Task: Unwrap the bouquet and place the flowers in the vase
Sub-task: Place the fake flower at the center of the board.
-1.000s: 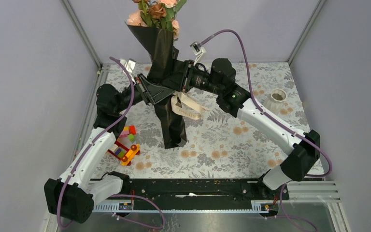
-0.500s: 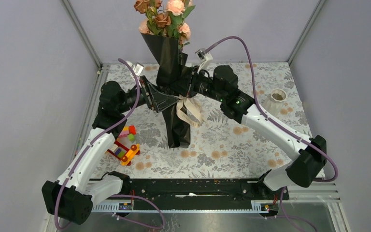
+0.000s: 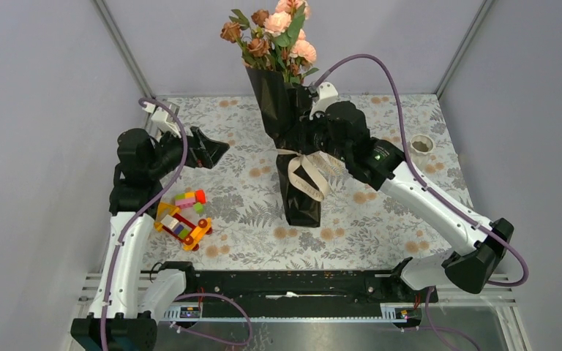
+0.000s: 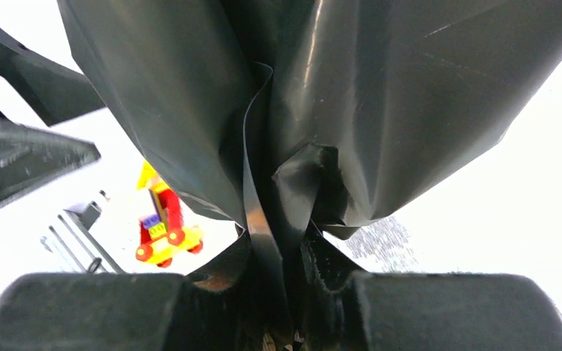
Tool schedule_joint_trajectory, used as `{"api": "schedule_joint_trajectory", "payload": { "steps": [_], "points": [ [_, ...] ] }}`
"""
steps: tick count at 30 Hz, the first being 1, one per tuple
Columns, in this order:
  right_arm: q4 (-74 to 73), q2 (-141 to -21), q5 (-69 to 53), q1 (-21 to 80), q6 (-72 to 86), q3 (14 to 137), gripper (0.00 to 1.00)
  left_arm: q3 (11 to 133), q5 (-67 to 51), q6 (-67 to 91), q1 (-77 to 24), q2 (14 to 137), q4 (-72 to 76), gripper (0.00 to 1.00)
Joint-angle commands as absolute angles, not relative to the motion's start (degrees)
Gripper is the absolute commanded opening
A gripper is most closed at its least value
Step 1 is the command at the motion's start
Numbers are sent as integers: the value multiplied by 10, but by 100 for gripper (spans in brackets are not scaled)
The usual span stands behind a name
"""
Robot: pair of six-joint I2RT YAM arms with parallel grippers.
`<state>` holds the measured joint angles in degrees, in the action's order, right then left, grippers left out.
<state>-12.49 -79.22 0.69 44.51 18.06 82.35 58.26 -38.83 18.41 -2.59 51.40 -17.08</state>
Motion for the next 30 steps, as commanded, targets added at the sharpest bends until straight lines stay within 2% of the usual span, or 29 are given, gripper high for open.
{"api": "schedule_joint_trajectory", "payload": {
  "steps": [1, 7, 14, 25, 30],
  "points": [
    [-221, -781, 93, 478, 170, 873, 0, 588, -255, 110, -1, 500, -240, 99],
    [-199, -827, 102, 506, 225, 832, 0, 556, -100, 88, -1, 484, -239, 99],
    [-134, -935, 123, 536, 224, 851, 0, 485, -53, 91, -1, 461, -197, 99],
    [-128, -1166, 84, 542, 201, 1004, 0, 458, 24, 65, -16, 442, -192, 99],
    [-181, -1248, 87, 542, 177, 1087, 0, 454, 27, 63, -25, 443, -187, 99]
  ]
}}
